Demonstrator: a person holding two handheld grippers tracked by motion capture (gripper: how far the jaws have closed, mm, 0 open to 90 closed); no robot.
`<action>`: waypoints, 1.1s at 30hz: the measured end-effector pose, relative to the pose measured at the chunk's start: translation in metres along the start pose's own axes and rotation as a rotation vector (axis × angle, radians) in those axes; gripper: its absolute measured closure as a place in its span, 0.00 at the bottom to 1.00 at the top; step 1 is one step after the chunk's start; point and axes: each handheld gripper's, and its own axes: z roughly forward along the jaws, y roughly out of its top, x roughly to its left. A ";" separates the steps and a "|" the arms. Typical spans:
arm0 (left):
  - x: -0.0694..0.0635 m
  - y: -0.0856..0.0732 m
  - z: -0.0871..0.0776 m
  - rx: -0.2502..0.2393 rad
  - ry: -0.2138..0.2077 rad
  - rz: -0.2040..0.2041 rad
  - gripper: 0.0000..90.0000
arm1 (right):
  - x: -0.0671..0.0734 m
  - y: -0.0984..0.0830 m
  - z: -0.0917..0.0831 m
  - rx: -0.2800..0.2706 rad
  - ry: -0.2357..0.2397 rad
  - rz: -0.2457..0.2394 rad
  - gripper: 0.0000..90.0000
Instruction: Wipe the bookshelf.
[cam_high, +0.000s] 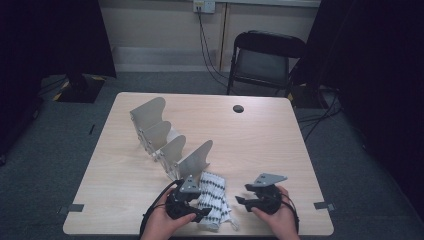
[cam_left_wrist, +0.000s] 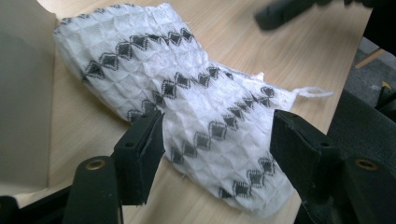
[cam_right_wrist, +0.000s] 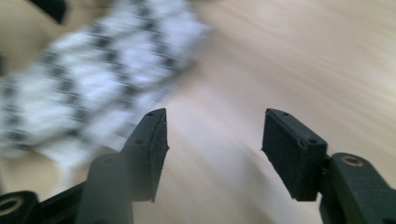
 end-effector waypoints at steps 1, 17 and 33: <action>0.000 0.002 0.001 0.013 0.002 0.001 0.39 | -0.008 -0.003 -0.004 0.000 -0.024 0.006 0.43; 0.006 -0.013 0.001 0.137 0.132 0.070 0.41 | -0.060 -0.032 -0.020 0.011 -0.161 0.131 0.29; 0.008 -0.001 0.013 0.038 0.093 0.065 0.38 | -0.060 -0.033 -0.006 0.000 -0.198 0.089 0.17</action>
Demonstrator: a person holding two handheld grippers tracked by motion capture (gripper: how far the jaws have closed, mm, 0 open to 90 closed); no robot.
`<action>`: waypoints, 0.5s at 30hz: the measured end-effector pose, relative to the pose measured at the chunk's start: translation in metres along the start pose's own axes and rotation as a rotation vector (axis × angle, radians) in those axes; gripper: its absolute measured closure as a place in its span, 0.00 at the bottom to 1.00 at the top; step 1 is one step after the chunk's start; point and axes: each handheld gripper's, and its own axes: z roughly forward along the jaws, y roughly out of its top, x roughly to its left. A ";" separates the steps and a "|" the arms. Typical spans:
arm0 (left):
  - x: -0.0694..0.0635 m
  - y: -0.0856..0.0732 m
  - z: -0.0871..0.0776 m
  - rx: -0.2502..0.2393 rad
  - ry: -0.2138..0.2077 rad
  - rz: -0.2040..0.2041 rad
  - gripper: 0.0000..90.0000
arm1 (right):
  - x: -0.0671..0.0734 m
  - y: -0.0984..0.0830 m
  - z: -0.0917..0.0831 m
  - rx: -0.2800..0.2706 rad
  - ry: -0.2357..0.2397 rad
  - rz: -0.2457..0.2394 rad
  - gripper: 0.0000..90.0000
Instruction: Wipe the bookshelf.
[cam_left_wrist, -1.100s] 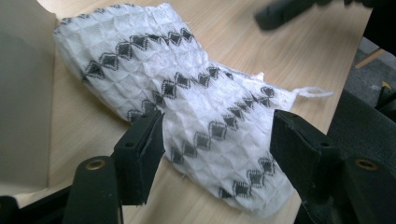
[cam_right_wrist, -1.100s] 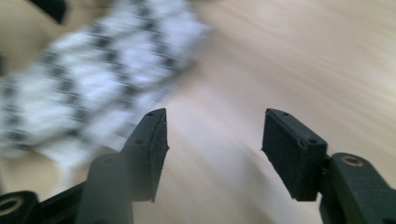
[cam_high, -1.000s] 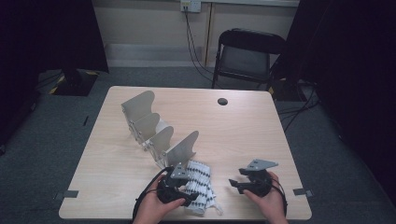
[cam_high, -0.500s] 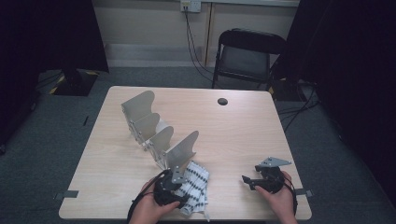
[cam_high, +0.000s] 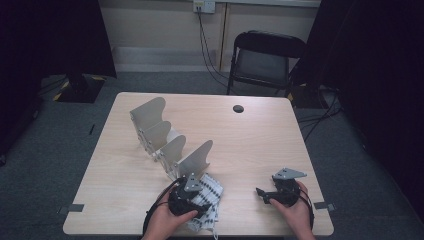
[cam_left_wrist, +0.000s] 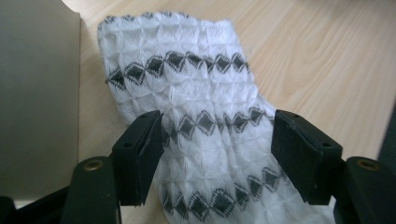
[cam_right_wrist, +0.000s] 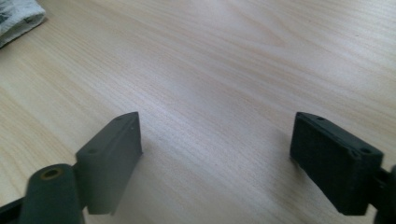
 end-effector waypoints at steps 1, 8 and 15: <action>-0.001 0.000 0.002 0.012 0.003 0.008 0.38 | 0.000 -0.001 0.001 -0.004 -0.003 0.000 0.15; -0.001 -0.004 0.011 0.048 0.014 0.006 0.38 | -0.001 -0.003 0.001 -0.019 0.002 -0.005 0.15; -0.001 -0.007 0.009 0.035 0.036 0.004 0.48 | -0.001 -0.003 0.000 -0.018 0.002 -0.003 0.14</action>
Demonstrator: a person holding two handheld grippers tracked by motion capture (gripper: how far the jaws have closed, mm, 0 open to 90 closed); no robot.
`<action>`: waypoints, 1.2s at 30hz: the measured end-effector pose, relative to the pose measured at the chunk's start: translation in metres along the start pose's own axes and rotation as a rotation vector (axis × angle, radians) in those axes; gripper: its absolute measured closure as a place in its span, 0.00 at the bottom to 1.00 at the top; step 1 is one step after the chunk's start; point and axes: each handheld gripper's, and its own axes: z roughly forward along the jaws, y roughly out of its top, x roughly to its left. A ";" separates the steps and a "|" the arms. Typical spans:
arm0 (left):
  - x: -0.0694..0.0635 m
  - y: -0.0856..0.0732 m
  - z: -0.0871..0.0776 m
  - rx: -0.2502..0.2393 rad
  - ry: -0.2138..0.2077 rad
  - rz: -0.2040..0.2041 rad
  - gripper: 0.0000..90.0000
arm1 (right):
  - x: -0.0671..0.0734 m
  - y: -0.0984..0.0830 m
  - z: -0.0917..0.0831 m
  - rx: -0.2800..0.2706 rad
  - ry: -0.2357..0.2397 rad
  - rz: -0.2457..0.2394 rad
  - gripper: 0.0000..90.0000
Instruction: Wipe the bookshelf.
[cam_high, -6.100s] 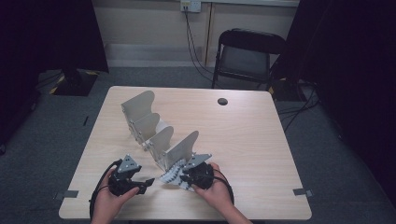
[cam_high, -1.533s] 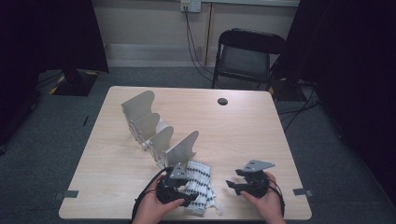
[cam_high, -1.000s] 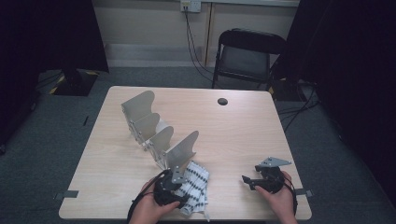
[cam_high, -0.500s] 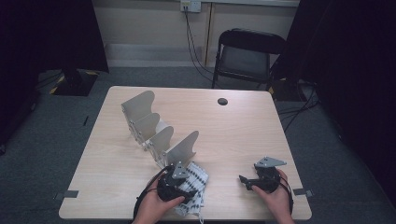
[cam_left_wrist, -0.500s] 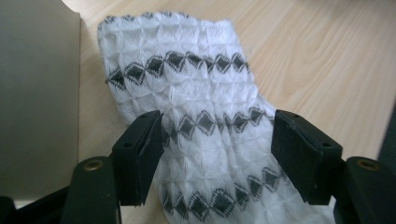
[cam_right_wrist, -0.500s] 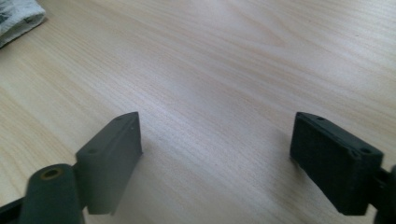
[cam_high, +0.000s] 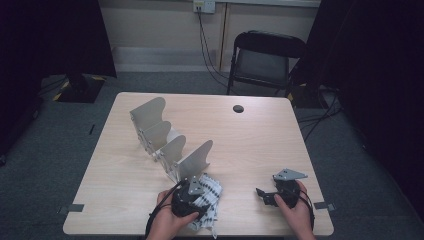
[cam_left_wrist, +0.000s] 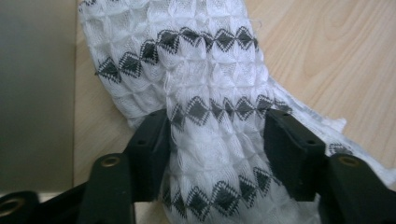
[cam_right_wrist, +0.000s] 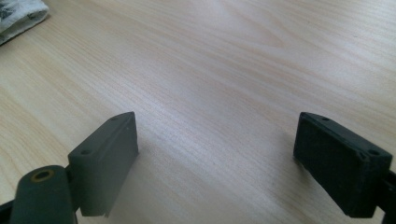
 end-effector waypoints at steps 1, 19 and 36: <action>0.000 0.000 -0.001 -0.006 -0.005 -0.013 0.51 | 0.000 0.000 0.000 0.000 0.000 0.000 0.14; 0.012 -0.014 -0.041 -0.041 -0.056 0.025 0.84 | 0.000 0.000 0.000 -0.001 0.001 0.000 0.14; 0.065 -0.053 -0.088 -0.063 -0.016 -0.135 0.85 | 0.000 0.000 0.000 0.000 0.001 0.002 0.14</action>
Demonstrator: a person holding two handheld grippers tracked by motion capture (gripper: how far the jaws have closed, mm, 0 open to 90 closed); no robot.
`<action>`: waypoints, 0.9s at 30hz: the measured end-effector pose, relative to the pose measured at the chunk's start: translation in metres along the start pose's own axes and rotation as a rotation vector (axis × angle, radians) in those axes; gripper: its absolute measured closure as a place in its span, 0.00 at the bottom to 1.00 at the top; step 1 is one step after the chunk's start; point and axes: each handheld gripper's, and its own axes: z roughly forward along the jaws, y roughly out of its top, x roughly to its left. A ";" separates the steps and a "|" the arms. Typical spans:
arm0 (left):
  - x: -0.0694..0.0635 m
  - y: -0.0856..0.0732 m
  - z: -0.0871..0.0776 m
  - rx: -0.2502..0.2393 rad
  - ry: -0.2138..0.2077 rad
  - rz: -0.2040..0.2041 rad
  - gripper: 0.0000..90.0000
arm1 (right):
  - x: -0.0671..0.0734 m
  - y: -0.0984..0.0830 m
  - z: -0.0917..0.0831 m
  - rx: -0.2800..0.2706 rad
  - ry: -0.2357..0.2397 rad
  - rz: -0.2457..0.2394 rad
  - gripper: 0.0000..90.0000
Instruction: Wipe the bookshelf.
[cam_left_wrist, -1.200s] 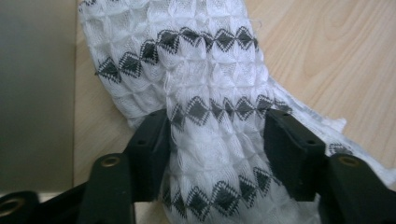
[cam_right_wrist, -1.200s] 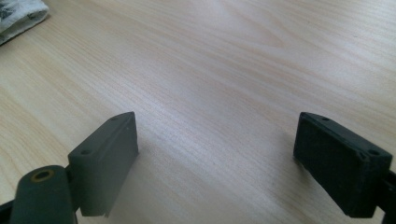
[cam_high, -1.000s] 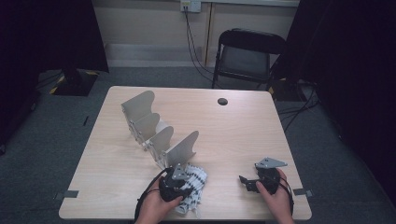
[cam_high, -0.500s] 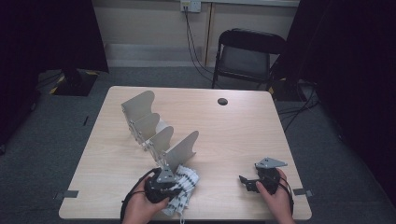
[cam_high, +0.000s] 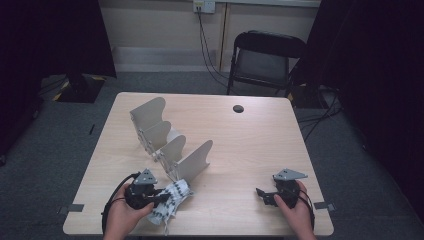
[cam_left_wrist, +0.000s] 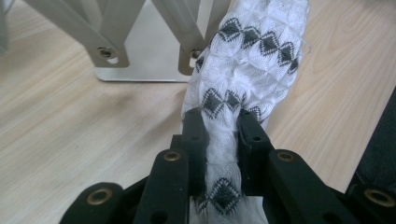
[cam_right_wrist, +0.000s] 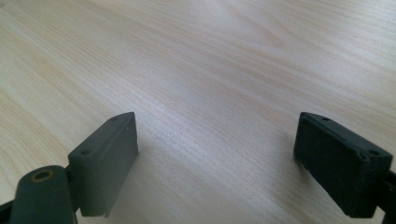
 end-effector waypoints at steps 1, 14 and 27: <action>-0.001 -0.001 -0.002 -0.005 0.006 -0.001 0.85 | 0.000 0.000 0.000 -0.001 0.001 -0.001 0.14; -0.004 -0.009 -0.057 -0.134 0.092 -0.041 0.85 | 0.000 0.000 0.000 0.000 0.000 0.000 0.14; -0.023 0.027 -0.041 -0.173 0.130 0.015 0.85 | 0.000 0.000 0.000 -0.001 0.000 -0.002 0.14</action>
